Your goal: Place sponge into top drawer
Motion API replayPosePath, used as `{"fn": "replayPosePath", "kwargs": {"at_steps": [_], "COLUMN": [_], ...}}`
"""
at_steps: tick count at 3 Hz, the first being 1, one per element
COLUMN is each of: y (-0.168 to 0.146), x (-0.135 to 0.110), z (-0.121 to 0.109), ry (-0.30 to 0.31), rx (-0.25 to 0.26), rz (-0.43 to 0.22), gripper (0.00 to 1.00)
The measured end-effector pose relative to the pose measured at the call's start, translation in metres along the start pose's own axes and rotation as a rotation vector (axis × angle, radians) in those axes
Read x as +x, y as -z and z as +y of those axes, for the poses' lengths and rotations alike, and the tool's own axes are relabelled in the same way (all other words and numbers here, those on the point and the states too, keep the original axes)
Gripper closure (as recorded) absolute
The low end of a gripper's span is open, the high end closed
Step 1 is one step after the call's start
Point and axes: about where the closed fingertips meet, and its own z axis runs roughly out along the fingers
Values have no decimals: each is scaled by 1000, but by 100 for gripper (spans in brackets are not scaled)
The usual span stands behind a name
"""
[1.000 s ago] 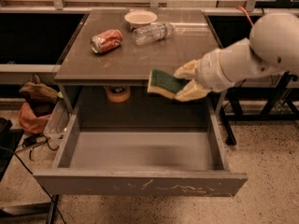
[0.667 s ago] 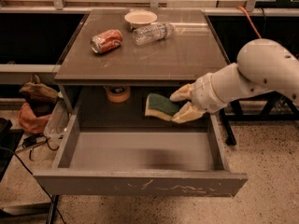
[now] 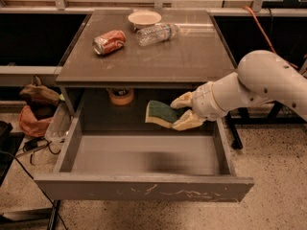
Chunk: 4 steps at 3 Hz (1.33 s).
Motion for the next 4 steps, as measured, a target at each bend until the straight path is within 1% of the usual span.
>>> {"fn": "replayPosePath", "kwargs": {"at_steps": [1,2,3,4], "y": [-52,-119,-165,-162], "x": [13,49,69,67], "z": [14,29,38,37], "ry": [-18,-40,-87,-88], "rx": [-10,-20,-57,-58], "rz": [68,204,269,270], "gripper": [100,100,100,100]}}
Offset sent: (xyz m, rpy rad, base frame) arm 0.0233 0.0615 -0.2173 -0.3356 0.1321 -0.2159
